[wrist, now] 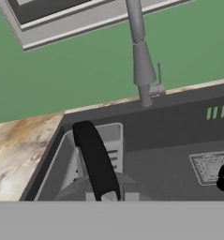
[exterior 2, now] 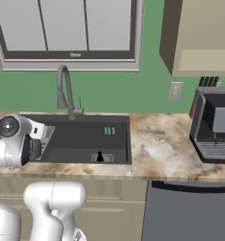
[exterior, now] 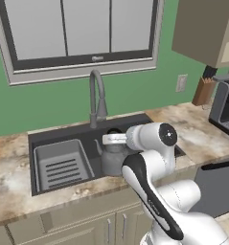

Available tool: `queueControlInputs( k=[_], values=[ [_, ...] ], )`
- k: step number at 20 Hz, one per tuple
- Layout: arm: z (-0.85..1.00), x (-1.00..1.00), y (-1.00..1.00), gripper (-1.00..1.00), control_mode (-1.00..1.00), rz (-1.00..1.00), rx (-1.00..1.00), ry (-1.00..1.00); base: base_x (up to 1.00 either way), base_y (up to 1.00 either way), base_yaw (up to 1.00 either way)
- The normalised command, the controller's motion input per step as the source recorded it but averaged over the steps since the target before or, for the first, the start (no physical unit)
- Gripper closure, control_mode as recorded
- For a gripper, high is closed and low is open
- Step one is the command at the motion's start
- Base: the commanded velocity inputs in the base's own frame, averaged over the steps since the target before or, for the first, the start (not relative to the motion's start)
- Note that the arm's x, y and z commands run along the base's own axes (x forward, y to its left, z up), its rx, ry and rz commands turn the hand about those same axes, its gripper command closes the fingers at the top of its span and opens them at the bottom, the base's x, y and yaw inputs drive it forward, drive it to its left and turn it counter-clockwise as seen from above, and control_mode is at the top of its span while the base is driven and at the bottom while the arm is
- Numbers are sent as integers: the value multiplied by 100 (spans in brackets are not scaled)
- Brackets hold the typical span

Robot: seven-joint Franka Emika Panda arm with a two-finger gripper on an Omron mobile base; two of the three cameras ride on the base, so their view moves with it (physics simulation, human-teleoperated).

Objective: Open the cabinet, pick the kettle from the cabinet, and place it in the sink.

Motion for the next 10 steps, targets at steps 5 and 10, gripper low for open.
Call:
queueControlInputs(
  k=[5,10],
  values=[
    [0,0,0,100,100,0,0,0,32,19,0],
    [0,0,0,100,100,0,0,0,33,19,0]
  ],
)
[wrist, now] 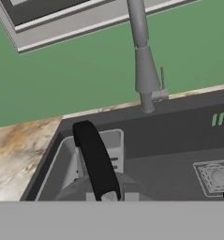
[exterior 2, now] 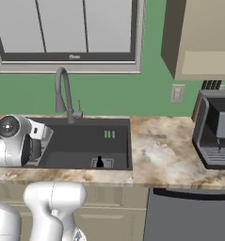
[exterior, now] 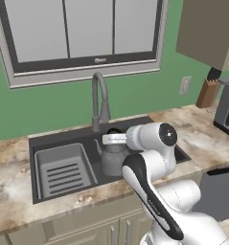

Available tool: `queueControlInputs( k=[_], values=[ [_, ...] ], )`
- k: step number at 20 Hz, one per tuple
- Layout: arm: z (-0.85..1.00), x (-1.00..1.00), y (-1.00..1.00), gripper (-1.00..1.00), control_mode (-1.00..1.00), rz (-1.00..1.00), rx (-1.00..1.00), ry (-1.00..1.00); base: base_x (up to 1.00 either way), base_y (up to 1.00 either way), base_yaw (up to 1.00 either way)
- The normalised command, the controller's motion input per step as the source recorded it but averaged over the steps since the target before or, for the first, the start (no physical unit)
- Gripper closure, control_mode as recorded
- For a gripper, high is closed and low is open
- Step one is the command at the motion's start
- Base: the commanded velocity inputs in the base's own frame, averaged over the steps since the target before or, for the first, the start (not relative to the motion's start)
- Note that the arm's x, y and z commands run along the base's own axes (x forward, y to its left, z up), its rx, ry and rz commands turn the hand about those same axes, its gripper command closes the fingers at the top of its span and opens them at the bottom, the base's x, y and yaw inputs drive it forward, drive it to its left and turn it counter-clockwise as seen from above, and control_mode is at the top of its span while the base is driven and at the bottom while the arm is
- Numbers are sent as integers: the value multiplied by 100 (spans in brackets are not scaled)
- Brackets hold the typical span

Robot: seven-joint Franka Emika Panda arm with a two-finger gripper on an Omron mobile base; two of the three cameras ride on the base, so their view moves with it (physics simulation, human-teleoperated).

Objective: Open the cabinet, pick the kettle from the cabinet, and place it in the sink.

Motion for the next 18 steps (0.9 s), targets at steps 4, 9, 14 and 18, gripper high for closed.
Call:
queueControlInputs(
  k=[4,9,14,18],
  values=[
    [0,0,0,100,100,0,0,0,9,6,0],
    [0,0,0,100,100,0,0,0,0,0,0],
    [0,0,0,100,100,0,0,0,0,0,0],
    [0,0,0,100,100,0,0,0,0,0,0]
  ],
)
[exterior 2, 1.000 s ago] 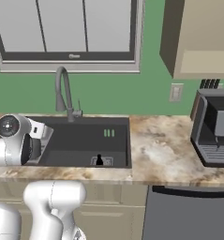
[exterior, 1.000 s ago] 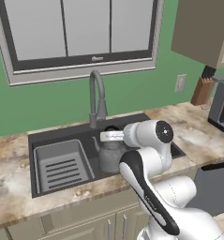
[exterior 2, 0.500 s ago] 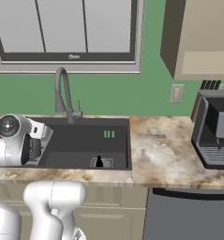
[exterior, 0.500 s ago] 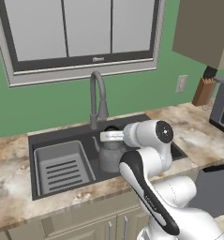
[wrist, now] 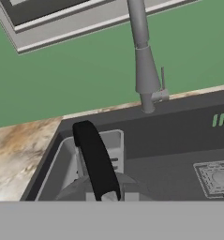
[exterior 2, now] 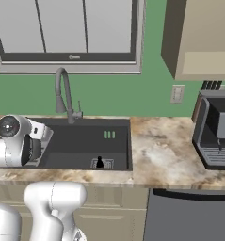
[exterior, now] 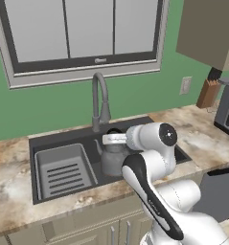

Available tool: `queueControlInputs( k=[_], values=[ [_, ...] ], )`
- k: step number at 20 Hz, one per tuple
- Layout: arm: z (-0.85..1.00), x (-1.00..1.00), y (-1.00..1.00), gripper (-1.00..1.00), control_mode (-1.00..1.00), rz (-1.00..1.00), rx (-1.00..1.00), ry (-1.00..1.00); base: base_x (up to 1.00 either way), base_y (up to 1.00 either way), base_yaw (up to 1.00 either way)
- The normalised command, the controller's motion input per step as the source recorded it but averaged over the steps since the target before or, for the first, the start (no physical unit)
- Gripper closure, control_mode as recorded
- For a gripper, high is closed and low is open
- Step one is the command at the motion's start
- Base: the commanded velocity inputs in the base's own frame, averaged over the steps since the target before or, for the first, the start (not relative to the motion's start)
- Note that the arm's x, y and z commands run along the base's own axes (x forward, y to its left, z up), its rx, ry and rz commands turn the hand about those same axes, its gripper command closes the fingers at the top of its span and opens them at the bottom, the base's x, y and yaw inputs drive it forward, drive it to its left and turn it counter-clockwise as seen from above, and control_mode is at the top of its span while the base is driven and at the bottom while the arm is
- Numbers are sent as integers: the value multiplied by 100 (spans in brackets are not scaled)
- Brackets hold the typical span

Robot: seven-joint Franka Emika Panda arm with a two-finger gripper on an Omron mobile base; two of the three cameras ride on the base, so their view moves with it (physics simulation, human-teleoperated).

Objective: Open the cabinet, pick the kettle from the cabinet, and place it in the sink.

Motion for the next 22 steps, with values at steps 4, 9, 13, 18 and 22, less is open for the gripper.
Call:
queueControlInputs(
  k=[4,9,13,18,22],
  values=[
    [0,0,0,100,100,0,0,0,0,0,0],
    [0,0,0,100,-100,0,0,0,0,0,0],
    [0,0,0,100,-100,0,0,0,0,0,0],
    [0,0,0,100,-100,0,0,0,0,0,0],
    [0,0,0,100,-100,0,0,0,0,0,0]
  ],
)
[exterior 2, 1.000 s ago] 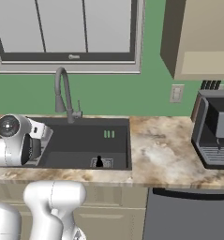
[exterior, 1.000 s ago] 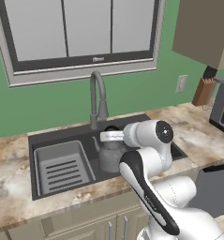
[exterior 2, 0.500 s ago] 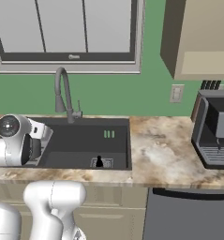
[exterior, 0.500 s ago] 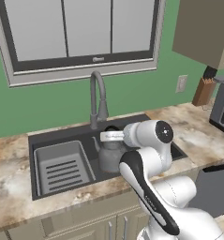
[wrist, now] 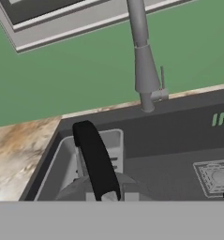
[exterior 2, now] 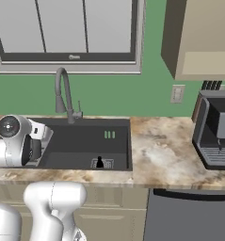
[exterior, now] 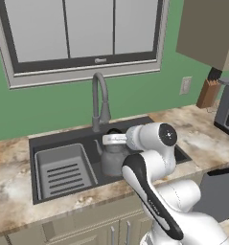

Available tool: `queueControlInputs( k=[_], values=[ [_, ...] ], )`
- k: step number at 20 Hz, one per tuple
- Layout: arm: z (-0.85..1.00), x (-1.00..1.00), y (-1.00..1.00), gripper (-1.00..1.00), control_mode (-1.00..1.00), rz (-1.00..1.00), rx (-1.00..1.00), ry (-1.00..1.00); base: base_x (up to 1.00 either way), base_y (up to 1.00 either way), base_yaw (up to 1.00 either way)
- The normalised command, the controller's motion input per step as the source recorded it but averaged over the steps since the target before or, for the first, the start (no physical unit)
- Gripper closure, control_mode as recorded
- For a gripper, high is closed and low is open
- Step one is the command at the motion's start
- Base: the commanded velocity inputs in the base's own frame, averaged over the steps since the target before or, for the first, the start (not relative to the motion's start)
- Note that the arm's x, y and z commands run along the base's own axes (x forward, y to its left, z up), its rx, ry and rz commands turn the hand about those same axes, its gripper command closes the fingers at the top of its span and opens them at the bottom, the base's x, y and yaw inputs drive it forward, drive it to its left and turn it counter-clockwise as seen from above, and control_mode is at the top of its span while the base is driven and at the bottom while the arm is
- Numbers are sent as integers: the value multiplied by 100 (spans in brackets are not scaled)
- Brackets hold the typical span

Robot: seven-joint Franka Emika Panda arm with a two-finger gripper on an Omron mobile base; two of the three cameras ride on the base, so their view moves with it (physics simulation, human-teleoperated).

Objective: Open the cabinet, pick the kettle from the cabinet, and place it in the sink.

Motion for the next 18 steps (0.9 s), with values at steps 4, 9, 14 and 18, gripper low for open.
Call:
queueControlInputs(
  k=[4,9,14,18],
  values=[
    [0,0,0,100,-100,0,0,0,0,0,0],
    [0,0,0,100,-100,0,0,0,0,0,0],
    [0,-1,-3,100,-100,0,1,0,0,0,0],
    [1,-10,-19,100,-100,2,8,-7,0,0,0]
  ],
)
